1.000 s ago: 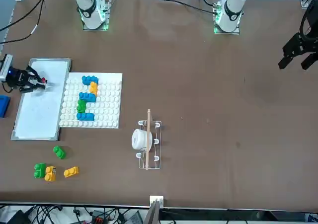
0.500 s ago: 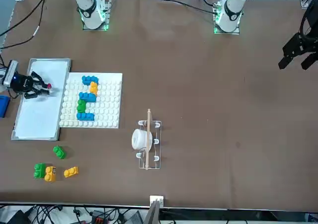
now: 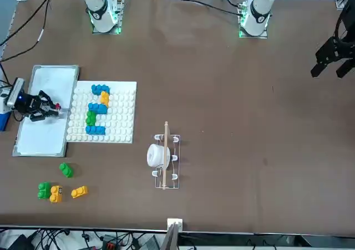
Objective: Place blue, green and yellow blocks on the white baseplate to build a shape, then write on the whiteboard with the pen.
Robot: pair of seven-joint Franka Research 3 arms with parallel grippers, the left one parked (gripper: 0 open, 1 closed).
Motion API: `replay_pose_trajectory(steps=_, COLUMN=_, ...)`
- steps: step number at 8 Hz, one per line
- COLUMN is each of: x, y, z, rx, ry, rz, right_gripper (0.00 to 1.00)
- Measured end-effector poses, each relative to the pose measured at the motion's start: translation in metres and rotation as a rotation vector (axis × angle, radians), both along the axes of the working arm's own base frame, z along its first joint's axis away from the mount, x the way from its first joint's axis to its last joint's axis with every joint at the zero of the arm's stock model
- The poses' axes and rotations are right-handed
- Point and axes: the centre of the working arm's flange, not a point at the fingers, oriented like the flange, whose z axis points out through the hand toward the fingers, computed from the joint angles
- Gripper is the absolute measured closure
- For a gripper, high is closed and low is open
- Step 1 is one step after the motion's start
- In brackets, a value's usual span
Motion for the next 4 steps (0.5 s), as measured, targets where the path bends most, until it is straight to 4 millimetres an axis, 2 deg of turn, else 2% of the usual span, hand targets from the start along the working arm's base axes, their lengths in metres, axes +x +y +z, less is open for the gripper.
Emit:
replay_pose_trajectory(steps=2, x=0.008, y=-0.015, z=-0.007, rx=-0.015, ry=-0.017, rz=-0.008, right_gripper=0.82)
replay_pose_trajectory(steps=4, x=0.000, y=-0.043, z=-0.015, rx=-0.024, ry=-0.020, rz=-0.040, right_gripper=0.82)
